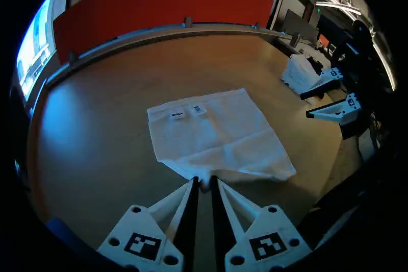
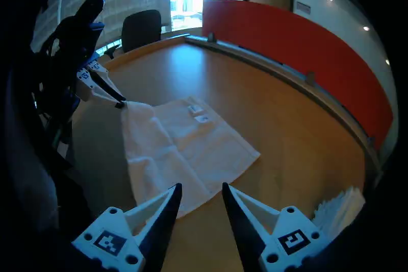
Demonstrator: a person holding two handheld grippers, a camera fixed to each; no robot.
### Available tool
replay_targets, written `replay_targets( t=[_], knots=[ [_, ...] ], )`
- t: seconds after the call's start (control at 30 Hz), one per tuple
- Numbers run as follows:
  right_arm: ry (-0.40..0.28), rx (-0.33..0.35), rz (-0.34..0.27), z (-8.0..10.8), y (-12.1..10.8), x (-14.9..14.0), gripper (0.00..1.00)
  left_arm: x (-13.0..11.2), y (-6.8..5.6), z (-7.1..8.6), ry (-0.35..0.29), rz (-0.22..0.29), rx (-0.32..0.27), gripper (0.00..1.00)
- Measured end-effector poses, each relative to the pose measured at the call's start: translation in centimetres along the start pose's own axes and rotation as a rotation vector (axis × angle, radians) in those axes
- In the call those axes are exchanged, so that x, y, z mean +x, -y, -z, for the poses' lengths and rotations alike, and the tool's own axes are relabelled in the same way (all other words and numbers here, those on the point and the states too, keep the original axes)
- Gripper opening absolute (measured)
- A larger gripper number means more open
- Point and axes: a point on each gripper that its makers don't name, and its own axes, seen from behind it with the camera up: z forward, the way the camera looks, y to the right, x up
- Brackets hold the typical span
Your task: Fold towel
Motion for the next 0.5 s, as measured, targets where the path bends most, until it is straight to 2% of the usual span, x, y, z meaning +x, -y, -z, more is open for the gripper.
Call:
replay_targets(
  t=[0.5],
  knots=[
    [0.046,0.025,-0.05,-1.7,3.4,-3.8,0.64,-0.3,0.0,-0.2,0.005,-0.003,0.003,0.17]
  ],
)
